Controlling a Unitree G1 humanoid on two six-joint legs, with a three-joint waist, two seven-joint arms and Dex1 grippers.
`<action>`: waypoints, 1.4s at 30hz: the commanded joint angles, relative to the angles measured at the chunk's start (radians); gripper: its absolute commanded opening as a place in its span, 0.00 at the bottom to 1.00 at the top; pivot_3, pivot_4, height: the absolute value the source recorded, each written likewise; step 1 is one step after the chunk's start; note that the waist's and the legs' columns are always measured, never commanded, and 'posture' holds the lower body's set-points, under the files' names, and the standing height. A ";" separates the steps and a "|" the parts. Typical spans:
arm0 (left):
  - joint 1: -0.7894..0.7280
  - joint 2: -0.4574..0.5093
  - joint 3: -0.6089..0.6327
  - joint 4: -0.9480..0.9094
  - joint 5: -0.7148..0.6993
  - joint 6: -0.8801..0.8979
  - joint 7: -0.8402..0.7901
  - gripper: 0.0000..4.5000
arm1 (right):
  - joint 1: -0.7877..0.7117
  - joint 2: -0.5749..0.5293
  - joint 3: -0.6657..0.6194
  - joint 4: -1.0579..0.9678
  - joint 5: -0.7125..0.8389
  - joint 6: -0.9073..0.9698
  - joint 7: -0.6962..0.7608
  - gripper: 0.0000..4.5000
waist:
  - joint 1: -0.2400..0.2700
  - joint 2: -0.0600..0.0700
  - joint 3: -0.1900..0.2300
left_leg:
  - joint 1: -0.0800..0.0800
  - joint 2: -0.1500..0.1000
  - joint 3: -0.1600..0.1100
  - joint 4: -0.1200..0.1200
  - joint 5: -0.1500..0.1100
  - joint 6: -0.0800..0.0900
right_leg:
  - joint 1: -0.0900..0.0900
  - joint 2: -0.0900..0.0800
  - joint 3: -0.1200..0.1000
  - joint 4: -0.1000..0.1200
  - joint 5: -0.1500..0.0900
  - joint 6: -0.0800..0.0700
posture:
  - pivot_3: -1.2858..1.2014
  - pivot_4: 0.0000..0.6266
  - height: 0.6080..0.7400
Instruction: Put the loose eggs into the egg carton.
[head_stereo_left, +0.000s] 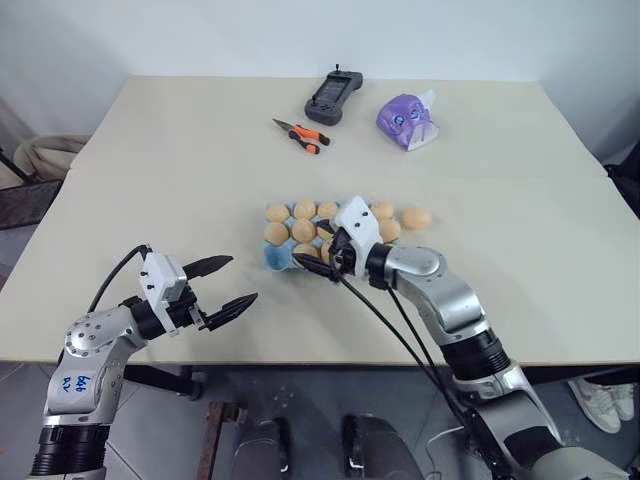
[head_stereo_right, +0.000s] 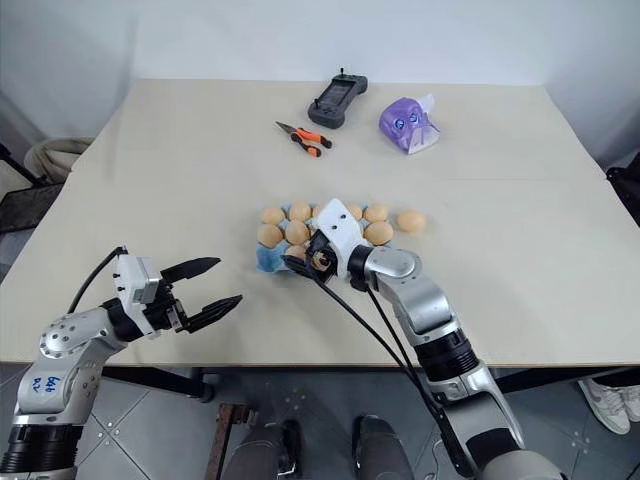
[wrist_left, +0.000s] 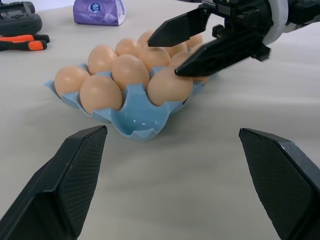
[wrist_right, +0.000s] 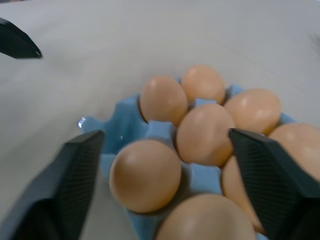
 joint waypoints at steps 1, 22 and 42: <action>-0.005 -0.002 0.000 -0.039 -0.011 -0.009 0.002 1.00 | -0.001 -0.007 -0.015 -0.075 0.016 0.004 0.019 1.00 | -0.002 0.000 0.000 | 0.000 0.000 0.000 0.000 0.000 0.000 | 0.000 0.000 0.000 0.000 0.000 0.000 | 0.52 0.24 1.00; -0.174 -0.015 -0.116 0.072 -0.005 0.017 -0.091 1.00 | 0.678 -0.328 -0.648 -0.056 0.095 -0.501 0.077 1.00 | 0.022 -0.001 0.000 | 0.004 0.001 0.001 0.001 0.002 0.005 | 0.005 0.003 0.001 0.000 0.000 0.001 | 0.52 0.24 1.00; -0.130 -0.021 -0.084 0.011 -0.004 0.018 -0.042 1.00 | -0.001 -0.388 -0.387 0.462 0.033 -0.286 0.167 1.00 | 0.024 0.000 0.000 | 0.004 0.001 0.001 0.002 0.006 0.004 | 0.003 0.002 0.001 0.003 0.002 -0.001 | 0.52 0.24 1.00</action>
